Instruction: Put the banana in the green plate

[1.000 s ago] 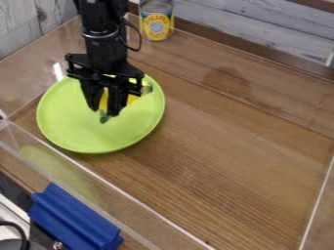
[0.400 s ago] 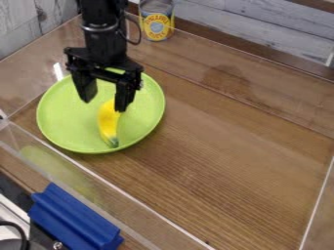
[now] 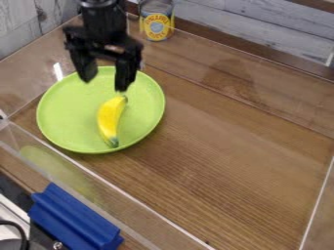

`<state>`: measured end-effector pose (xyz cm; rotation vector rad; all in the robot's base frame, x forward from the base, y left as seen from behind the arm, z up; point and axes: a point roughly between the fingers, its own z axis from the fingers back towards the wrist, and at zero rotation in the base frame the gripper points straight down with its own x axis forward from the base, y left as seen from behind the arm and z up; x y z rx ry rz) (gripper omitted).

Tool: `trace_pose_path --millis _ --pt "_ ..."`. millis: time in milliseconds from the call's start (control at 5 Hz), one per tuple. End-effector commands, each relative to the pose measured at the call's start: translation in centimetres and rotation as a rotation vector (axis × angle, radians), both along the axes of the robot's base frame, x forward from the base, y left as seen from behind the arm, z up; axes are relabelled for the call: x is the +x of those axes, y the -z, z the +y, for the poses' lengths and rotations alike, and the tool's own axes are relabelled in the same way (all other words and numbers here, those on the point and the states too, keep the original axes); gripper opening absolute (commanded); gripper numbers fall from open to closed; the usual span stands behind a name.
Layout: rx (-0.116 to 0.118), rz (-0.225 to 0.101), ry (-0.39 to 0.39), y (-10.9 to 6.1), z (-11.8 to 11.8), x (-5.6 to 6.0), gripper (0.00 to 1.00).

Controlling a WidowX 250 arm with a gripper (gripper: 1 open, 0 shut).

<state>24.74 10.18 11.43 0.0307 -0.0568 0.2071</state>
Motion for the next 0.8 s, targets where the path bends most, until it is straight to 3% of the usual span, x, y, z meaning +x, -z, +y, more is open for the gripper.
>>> trace_pose_path --millis 0,600 --pt "0.031 -0.074 0.016 -3.2 0.31 0.71 1.0" --pt "0.021 -0.072 0.028 -2.95 -0.06 0.34 1.0"
